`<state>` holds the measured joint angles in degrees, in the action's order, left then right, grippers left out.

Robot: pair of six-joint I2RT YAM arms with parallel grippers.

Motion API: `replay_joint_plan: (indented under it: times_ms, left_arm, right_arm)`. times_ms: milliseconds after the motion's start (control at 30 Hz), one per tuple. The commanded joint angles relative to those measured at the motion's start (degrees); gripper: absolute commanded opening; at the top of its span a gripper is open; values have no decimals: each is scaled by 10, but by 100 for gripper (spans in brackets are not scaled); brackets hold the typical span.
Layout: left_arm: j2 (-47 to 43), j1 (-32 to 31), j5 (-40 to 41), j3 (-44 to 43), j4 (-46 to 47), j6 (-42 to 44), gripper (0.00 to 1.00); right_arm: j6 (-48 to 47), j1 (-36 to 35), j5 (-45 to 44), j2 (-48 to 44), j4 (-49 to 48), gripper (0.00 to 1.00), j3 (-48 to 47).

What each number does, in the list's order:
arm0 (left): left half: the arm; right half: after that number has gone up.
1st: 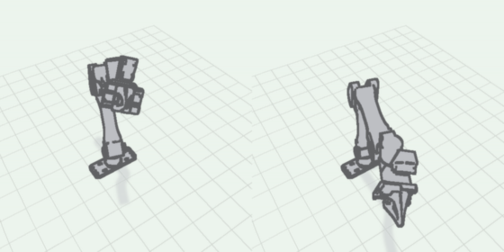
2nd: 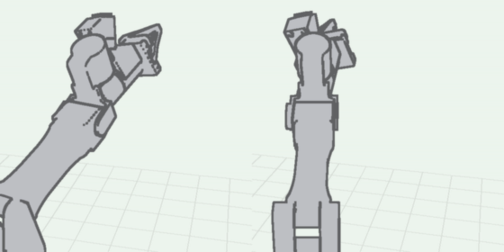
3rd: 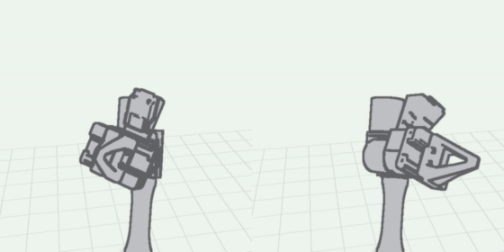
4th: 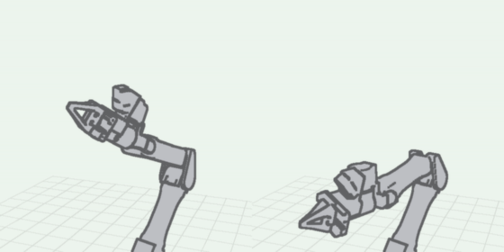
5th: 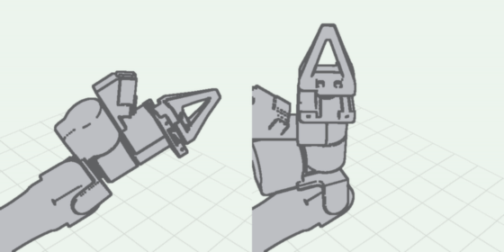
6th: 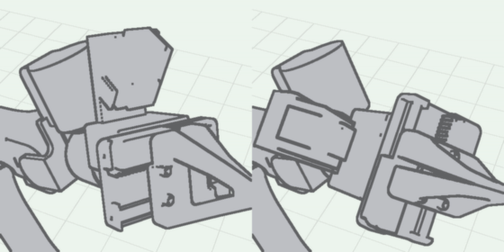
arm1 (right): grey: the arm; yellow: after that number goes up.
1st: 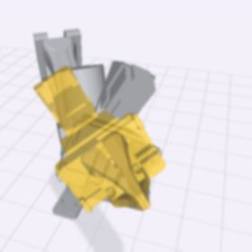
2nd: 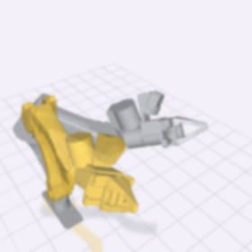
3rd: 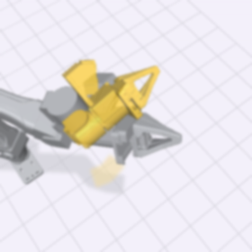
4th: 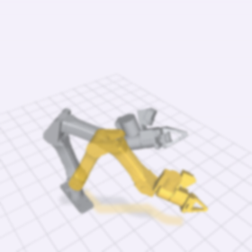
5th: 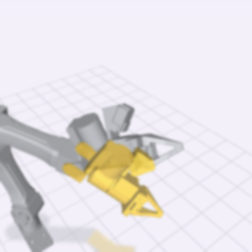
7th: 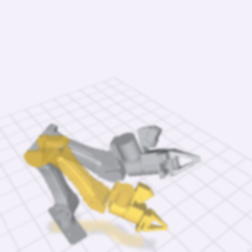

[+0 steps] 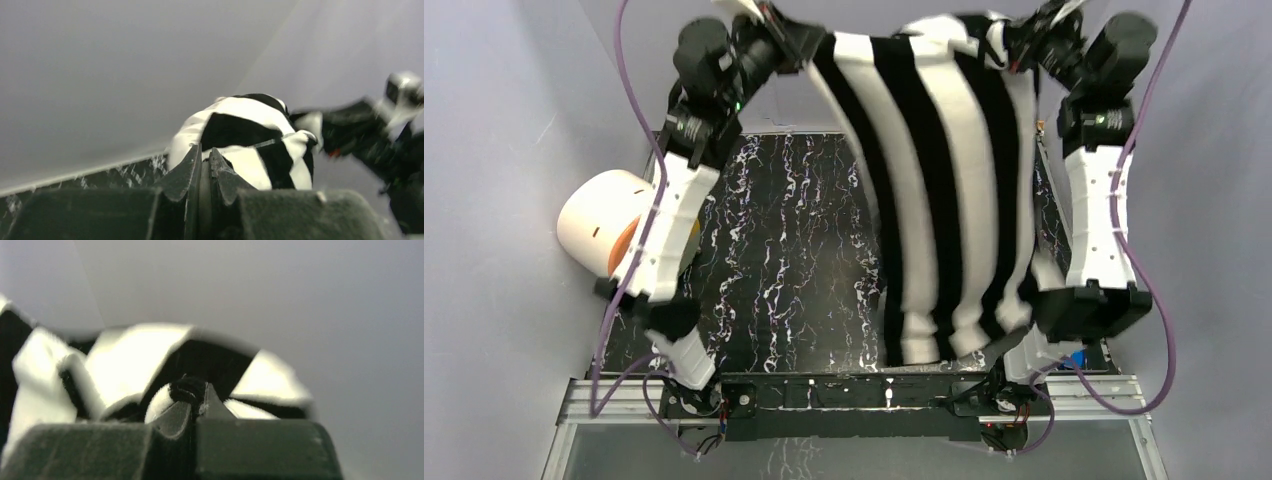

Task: Put the pillow into the pillowcase
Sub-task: Smooth out the pillow at the center of the board.

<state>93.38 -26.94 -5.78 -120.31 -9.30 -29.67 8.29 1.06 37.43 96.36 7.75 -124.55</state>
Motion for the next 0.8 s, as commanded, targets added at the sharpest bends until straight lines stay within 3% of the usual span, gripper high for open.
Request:
replay_joint_plan:
  times_ms: [0, 67, 100, 133, 233, 267, 367, 433, 500, 600, 667, 767]
  left_arm:
    - [178, 133, 19, -330, -92, -39, 0]
    - [201, 161, -37, -383, -131, -79, 0]
    - [176, 153, -54, -343, -125, -76, 0]
    - [123, 131, -65, -262, -99, -72, 0]
    - [-67, 32, -58, 58, 132, -69, 0]
    - [-94, 3, -49, 91, 158, -58, 0]
    - [-78, -15, -12, 42, 102, -16, 0]
    - [-9, -6, 67, -56, 43, 48, 0]
    - [82, 59, 103, -193, -27, 58, 0]
    - [171, 176, -1, -348, -110, -77, 0]
    - [123, 175, -36, -299, -100, -73, 0]
    - [-63, 128, -92, -4, 106, -122, 0]
  right_arm:
    - [63, -106, 47, -216, -241, 0, 238]
    - [37, -174, -4, -290, -314, 0, 355]
    - [11, -182, -28, -298, -310, 0, 360]
    - [-30, -184, -72, -283, -268, 0, 324]
    - [-133, -165, -168, -164, -105, 0, 110]
    - [-128, -139, -164, -120, -73, 0, 35]
    - [-47, -38, -100, -20, -33, 0, -110]
    - [-6, -28, -45, -37, -33, 0, -87]
    - [67, -41, 33, -123, -147, 0, 64]
    - [141, -87, 32, -276, -355, 0, 323]
    - [102, -92, -21, -297, -337, 0, 335]
    - [-35, -90, -104, -187, -150, 0, 115]
